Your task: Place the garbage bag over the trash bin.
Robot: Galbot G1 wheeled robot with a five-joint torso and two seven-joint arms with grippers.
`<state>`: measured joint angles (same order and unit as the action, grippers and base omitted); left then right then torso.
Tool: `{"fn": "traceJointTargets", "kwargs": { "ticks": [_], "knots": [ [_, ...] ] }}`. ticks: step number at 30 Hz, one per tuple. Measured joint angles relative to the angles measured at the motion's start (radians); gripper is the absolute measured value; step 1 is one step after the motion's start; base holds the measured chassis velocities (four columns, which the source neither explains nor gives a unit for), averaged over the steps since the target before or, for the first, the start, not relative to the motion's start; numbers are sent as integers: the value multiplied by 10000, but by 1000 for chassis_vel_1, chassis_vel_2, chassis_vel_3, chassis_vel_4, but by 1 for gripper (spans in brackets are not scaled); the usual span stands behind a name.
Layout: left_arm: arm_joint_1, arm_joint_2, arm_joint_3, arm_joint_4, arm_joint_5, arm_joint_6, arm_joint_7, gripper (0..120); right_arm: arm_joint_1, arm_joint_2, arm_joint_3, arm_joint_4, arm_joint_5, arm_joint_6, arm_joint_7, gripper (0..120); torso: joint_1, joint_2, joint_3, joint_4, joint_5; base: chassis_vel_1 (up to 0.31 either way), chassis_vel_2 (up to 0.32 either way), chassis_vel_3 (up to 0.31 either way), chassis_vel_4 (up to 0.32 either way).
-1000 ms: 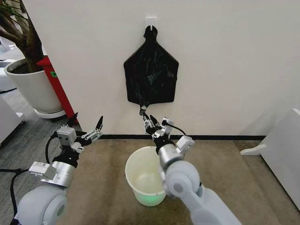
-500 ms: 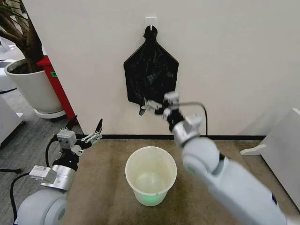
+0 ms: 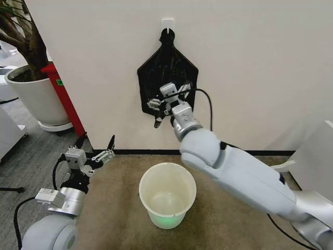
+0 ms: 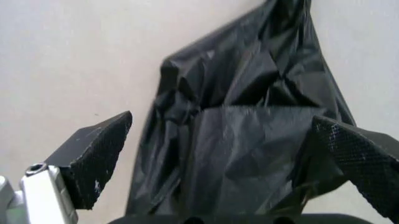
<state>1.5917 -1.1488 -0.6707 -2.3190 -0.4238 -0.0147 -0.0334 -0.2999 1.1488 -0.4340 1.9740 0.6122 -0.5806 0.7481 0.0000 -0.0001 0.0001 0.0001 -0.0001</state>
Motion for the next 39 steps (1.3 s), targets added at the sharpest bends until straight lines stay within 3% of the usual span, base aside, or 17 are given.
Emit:
{"fn": "traceJointTargets", "kwargs": {
  "ticks": [5,15,25,39],
  "knots": [
    [-41,-1,25,107,-26,-125,84,100,-315,147,190,-463,-302,171,29,99,0,0,-1,-1,0,0,0,0,0],
    [-29,-70,86,137,-16,-184,218,100,-914,231,137,-556,-621,390,45,77,0,0,-1,-2,2,0,0,0,0],
    [19,-206,81,30,9,-225,282,100,-902,415,115,-1210,-2061,436,4,77,0,0,-1,-1,1,0,0,0,0],
    [165,-401,110,34,250,-375,497,100,-892,433,949,-1230,-2422,583,29,77,0,1,-1,-1,1,0,0,0,0]
  ]
}}
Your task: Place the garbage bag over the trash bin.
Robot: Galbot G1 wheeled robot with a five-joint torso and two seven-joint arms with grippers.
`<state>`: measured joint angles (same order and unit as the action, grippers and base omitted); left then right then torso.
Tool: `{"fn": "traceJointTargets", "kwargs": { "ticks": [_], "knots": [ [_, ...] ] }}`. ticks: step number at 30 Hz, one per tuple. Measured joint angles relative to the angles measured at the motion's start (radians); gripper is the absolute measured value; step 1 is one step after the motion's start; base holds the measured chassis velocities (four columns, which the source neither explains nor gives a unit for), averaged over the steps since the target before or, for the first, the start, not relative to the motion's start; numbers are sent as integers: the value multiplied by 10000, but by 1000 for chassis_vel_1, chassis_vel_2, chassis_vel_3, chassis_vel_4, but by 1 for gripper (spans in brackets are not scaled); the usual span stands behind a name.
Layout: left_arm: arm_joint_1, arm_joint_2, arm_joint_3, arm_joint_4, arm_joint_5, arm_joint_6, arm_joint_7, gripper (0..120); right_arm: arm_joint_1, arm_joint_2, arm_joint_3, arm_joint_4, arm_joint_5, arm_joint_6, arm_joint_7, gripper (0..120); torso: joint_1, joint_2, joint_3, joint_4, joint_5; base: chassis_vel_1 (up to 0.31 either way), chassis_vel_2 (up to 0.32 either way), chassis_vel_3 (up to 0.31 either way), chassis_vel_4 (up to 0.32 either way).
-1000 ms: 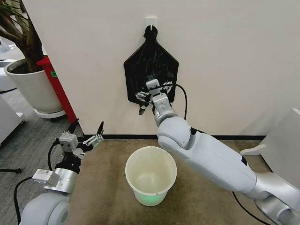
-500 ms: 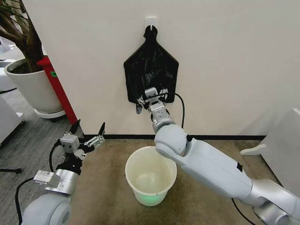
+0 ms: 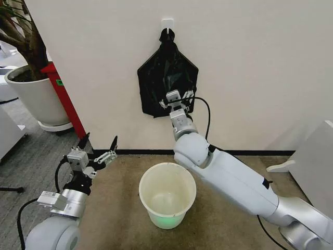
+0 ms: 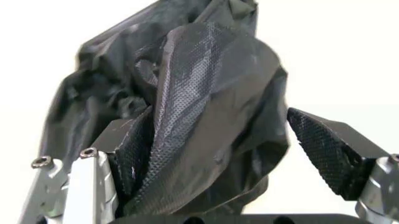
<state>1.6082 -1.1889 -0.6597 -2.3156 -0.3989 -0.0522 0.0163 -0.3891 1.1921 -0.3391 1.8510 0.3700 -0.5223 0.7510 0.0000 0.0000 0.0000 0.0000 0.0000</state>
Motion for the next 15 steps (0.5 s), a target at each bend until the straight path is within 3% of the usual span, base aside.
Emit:
{"fn": "traceJointTargets", "kwargs": {
  "ticks": [15],
  "knots": [
    [190,-130,50,-15,198,-110,231,100,-1327,-16,1515,659,159,630,20,77,0,0,-1,-1,1,0,0,0,0]
  ]
}}
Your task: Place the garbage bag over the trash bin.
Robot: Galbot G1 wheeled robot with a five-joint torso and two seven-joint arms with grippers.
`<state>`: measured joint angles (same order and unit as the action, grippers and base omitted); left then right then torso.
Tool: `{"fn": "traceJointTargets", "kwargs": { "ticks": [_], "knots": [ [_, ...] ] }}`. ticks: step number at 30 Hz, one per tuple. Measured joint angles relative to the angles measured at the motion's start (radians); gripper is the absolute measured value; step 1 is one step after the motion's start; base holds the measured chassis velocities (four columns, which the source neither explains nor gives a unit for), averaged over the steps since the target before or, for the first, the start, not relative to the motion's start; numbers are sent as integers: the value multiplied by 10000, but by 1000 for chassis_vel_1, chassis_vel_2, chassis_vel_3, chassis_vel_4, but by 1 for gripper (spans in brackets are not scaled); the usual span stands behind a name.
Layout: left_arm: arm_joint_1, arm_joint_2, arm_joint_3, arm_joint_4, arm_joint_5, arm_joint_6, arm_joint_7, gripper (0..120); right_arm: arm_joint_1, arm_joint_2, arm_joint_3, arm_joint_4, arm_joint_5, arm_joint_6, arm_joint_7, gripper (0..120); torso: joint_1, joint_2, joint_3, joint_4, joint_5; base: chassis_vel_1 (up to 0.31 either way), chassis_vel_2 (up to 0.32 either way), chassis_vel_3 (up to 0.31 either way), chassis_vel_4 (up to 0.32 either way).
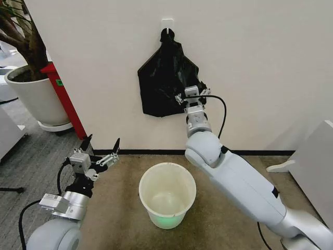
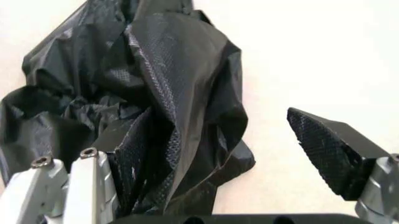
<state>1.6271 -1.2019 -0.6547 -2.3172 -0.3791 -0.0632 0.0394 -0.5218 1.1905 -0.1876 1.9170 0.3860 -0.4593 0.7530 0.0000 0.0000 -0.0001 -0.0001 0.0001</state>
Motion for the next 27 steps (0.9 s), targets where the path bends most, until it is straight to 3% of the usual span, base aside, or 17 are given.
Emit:
{"fn": "traceJointTargets", "kwargs": {
  "ticks": [4,10,19,27],
  "knots": [
    [54,-19,26,-5,73,-35,21,100,-19,22,40,-132,-116,252,-304,75,0,0,0,0,-1,0,0,0,0],
    [132,49,34,-119,105,-44,30,100,147,276,103,-188,1373,783,-288,60,0,0,1,2,-1,0,0,0,0],
    [32,340,17,-40,14,-14,21,100,43,447,347,-17,2260,1767,-251,41,0,0,0,1,-1,0,0,0,0],
    [-494,1379,69,190,-626,273,-122,100,-260,649,468,164,2703,2480,-426,22,0,0,1,0,-2,0,0,0,0]
  ]
}}
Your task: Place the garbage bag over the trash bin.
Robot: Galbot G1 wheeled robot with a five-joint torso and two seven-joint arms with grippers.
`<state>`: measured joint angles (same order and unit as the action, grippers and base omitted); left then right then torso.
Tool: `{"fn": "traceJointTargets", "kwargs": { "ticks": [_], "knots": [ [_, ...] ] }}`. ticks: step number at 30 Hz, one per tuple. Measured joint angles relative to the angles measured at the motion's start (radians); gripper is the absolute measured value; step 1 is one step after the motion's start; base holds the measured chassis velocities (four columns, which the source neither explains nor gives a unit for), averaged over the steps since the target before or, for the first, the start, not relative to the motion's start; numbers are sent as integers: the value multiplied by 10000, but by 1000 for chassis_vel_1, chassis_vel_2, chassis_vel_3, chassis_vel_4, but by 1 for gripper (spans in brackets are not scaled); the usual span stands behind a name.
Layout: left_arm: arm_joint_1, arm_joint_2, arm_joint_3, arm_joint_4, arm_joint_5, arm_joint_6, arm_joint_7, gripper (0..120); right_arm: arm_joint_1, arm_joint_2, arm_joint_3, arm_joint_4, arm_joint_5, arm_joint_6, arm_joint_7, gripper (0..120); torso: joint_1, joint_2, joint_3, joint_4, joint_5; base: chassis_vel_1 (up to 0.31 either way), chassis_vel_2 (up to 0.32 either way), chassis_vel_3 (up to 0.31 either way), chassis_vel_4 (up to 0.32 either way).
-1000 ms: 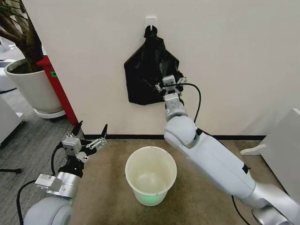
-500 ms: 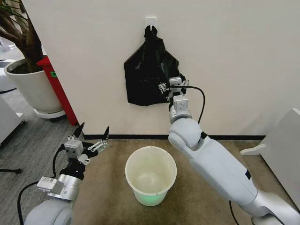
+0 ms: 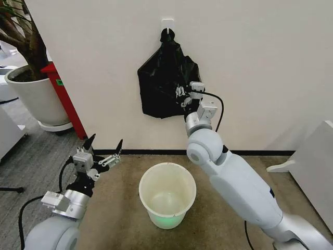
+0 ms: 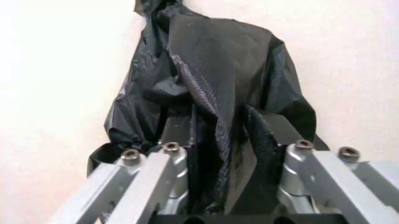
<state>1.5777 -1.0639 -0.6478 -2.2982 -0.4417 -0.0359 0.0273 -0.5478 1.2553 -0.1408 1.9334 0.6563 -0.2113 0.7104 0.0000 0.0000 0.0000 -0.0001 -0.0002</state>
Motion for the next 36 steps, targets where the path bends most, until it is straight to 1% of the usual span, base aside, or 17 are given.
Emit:
{"fn": "traceJointTargets", "kwargs": {
  "ticks": [5,6,7,10,12,17,18,22,23,24,26,28,30,31,32,33,36],
  "knots": [
    [-434,954,-41,44,-1036,378,-219,100,-120,238,87,21,412,485,-211,10,0,0,0,2,1,0,0,0,0],
    [-616,1246,-40,70,-1336,501,-286,100,-132,298,96,-18,406,544,-280,7,0,0,0,2,-1,0,0,0,0],
    [-616,1246,-40,70,-1336,501,-286,100,-132,298,96,-18,406,544,-280,7,0,0,0,2,-1,0,0,0,0],
    [-1163,1848,67,91,-2207,887,-516,100,-167,375,97,-148,200,610,-496,0,0,0,0,3,0,0,0,0,0],
    [-1719,2230,186,125,-2972,1243,-703,100,-191,412,98,-233,40,628,-616,0,0,0,0,1,0,0,0,0,0],
    [-2236,2528,301,194,-3726,1519,-898,100,-219,456,98,-294,-66,630,-695,0,0,0,1,-3,2,0,0,0,0],
    [-2574,2676,403,258,-4153,1713,-1003,100,-230,485,98,-325,-113,631,-730,0,0,0,1,0,3,0,0,0,0],
    [-3948,3055,1345,571,-5499,2214,-1460,100,-261,607,74,-488,-340,630,-891,0,0,0,1,4,0,0,0,0,0],
    [-4795,3103,1895,756,-6116,2416,-1832,100,-279,646,70,-570,-473,630,-963,0,0,0,1,2,0,0,0,0,0],
    [-4795,3103,1895,756,-6116,2416,-1832,100,-279,646,70,-570,-473,630,-963,0,0,0,1,2,0,0,0,0,0],
    [-5819,3055,2497,998,-6962,2612,-2332,100,-315,657,72,-634,-583,630,-1020,0,0,0,1,-1,3,0,0,0,0],
    [-6657,2899,3042,1254,-7586,2757,-2827,100,-364,650,104,-646,-617,629,-1053,0,0,0,1,1,2,0,0,0,0],
    [-7897,2524,3776,1733,-8376,2939,-3628,100,-471,593,195,-641,-641,622,-1092,0,0,-1,2,0,2,0,0,0,0],
    [-8424,2377,4075,1949,-8553,2998,-3856,100,-526,548,234,-621,-652,620,-1119,0,0,-1,2,0,3,0,0,0,0],
    [-8424,2377,4075,1949,-8553,2998,-3856,100,-526,548,234,-621,-652,620,-1119,0,0,-1,2,0,3,0,0,0,0],
    [-9053,2258,4457,2227,-8614,3104,-4056,100,-611,471,296,-559,-664,617,-1173,0,0,0,1,-1,4,0,0,0,0],
    [-10018,2127,5172,2667,-8617,3273,-4216,100,-726,386,359,-466,-676,611,-1225,0,1,-1,2,1,-1,0,0,0,0]
  ]
}}
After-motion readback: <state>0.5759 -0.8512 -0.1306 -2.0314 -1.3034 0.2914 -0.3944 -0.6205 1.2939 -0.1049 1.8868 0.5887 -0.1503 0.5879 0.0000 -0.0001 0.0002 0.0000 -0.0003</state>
